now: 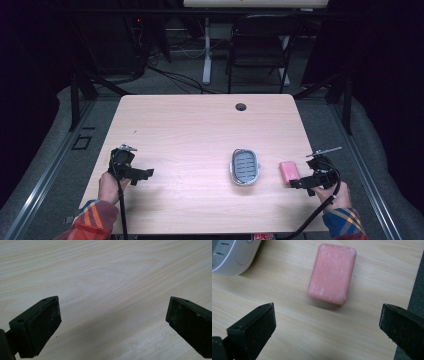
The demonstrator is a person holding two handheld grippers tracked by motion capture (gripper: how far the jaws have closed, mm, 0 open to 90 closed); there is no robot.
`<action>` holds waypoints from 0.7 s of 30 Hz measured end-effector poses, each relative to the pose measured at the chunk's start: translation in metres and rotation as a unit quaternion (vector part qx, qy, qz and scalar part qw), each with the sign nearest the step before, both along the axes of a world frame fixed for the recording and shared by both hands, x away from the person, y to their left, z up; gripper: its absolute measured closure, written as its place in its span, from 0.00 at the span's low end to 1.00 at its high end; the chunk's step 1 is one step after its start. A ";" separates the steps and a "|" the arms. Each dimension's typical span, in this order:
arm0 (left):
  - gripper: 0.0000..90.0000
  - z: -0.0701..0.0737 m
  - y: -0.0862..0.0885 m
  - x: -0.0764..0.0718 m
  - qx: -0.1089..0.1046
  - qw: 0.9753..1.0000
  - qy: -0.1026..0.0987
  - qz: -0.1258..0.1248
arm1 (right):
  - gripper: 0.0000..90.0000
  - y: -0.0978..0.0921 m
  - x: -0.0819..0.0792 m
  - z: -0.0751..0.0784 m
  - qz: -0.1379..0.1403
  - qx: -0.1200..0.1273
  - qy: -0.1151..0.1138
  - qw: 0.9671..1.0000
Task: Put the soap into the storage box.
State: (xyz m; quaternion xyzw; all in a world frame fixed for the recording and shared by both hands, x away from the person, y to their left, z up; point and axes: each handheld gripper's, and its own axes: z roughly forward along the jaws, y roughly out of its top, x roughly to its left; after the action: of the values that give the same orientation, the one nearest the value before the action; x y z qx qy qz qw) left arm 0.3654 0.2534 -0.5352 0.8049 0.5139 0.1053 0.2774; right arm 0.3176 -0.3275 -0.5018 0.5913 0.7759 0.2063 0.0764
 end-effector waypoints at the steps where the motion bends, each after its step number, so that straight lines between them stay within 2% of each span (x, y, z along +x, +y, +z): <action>1: 0.00 0.000 -0.001 0.000 0.000 1.000 0.002 -0.001 | 0.00 0.001 0.001 0.000 -0.001 -0.001 0.000 1.000; 6: 0.00 -0.001 -0.005 0.001 0.004 1.000 0.001 -0.011 | 0.01 0.008 0.012 0.002 0.003 -0.005 0.006 1.000; 15: 0.00 -0.001 -0.005 0.001 0.002 1.000 0.001 -0.009 | 0.00 0.013 0.030 0.003 -0.001 0.002 0.016 1.000; 17: 0.00 0.000 -0.005 0.000 0.003 1.000 0.000 -0.011 | 0.00 0.013 0.035 0.003 0.006 -0.006 0.025 1.000; 21: 0.00 0.000 -0.005 0.000 0.004 1.000 0.000 -0.011 | 0.00 0.017 0.042 0.002 0.001 -0.014 0.029 0.999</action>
State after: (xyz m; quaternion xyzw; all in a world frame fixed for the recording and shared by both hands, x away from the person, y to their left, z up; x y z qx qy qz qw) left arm 0.3656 0.2480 -0.5355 0.8114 0.5048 0.1040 0.2756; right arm 0.3599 -0.3106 -0.4995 0.5948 0.7813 0.1788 0.0618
